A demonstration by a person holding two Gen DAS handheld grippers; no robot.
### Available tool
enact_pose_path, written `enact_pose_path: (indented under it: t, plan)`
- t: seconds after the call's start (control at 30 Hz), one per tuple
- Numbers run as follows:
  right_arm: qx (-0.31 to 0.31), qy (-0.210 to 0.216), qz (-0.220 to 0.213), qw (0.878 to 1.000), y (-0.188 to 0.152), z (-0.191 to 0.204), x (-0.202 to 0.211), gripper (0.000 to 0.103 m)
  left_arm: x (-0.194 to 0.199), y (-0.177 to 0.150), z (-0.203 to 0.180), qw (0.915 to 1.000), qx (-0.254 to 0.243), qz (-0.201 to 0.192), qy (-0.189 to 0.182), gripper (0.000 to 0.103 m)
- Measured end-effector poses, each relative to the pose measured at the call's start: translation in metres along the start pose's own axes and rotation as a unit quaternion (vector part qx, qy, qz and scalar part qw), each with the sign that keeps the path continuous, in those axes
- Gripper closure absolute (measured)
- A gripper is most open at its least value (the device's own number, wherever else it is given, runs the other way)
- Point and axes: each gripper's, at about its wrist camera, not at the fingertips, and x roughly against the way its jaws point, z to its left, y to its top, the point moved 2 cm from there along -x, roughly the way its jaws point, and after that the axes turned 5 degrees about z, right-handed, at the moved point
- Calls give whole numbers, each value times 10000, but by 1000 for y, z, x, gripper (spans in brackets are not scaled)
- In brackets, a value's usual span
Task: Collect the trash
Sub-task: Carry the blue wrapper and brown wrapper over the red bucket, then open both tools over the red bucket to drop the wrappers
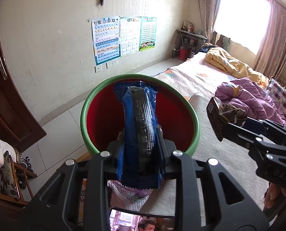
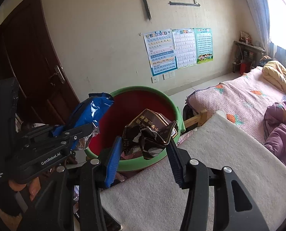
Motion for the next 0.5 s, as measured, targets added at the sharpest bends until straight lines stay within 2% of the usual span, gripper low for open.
enact_pose_path:
  t: [0.3, 0.5]
  plan:
    - [35, -11, 67, 10000, 8, 4, -8, 56, -6, 0, 5, 10000, 38, 69, 33, 77]
    - [212, 7, 27, 9998, 24, 11, -20, 56, -20, 11, 14, 9998, 125, 119, 124, 76]
